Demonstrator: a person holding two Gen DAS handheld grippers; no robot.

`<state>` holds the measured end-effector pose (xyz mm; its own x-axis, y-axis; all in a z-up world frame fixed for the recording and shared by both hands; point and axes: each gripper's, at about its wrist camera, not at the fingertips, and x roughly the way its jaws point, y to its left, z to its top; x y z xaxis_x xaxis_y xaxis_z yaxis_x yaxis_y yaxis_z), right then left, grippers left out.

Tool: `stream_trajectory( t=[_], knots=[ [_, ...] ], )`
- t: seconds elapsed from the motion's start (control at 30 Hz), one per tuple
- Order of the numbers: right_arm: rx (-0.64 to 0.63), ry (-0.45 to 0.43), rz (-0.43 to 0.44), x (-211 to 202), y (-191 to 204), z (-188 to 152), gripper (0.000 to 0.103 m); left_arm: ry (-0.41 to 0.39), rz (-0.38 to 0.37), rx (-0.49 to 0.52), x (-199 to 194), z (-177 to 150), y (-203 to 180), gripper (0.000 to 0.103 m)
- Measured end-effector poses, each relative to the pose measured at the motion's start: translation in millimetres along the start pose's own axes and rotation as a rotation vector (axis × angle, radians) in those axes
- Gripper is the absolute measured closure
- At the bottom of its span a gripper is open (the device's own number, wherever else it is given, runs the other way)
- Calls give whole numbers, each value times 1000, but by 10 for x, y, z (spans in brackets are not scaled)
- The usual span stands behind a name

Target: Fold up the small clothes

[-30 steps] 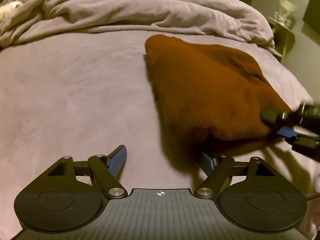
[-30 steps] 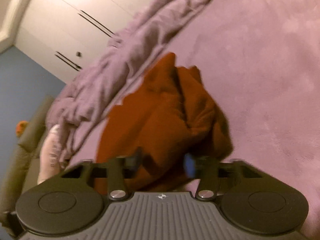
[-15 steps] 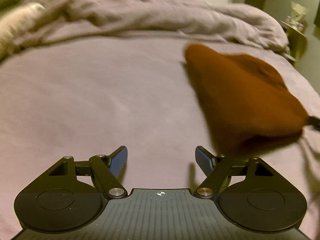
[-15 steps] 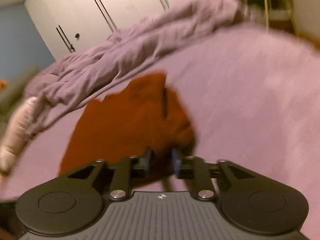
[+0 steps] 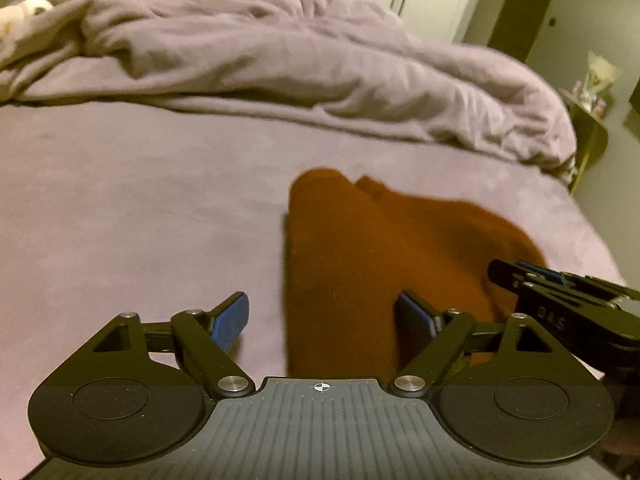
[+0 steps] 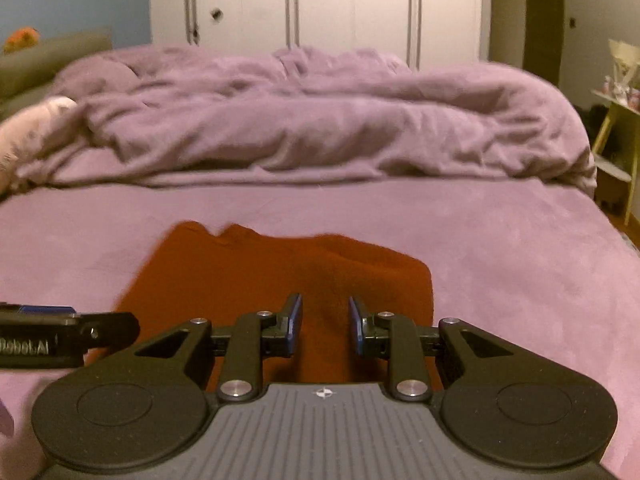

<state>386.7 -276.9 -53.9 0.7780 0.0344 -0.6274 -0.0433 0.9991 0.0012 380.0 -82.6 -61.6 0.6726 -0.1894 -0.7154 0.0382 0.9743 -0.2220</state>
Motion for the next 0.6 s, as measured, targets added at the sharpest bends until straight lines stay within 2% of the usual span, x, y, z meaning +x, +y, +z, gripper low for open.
stream_trajectory(
  t=[0.07,0.2,0.27,0.33,0.4,0.47,0.53,0.6],
  knots=[
    [-26,58,-48,225,-68,-70,84,-8,8,17,88,-68,-27,9],
    [-61,30,-50,355,-158,-182,84,-55,35,113,191,-225,-102,2],
    [-50,34,-33,338,-195,-165,84,-43,7,86,139,-186,-40,2],
    [-41,40,6,244,-246,-136,83,-15,-53,41,28,-131,131,3],
    [11,42,29,51,-381,-167,70,5,-135,2,-98,-127,347,3],
    [83,34,33,-174,-589,-274,17,20,-202,-25,-179,-150,513,4],
    [145,51,71,-288,-805,-388,17,55,-282,-62,-189,-188,634,5],
    [268,99,165,-278,-1023,-481,17,105,-363,-122,-122,-220,692,6]
  ],
)
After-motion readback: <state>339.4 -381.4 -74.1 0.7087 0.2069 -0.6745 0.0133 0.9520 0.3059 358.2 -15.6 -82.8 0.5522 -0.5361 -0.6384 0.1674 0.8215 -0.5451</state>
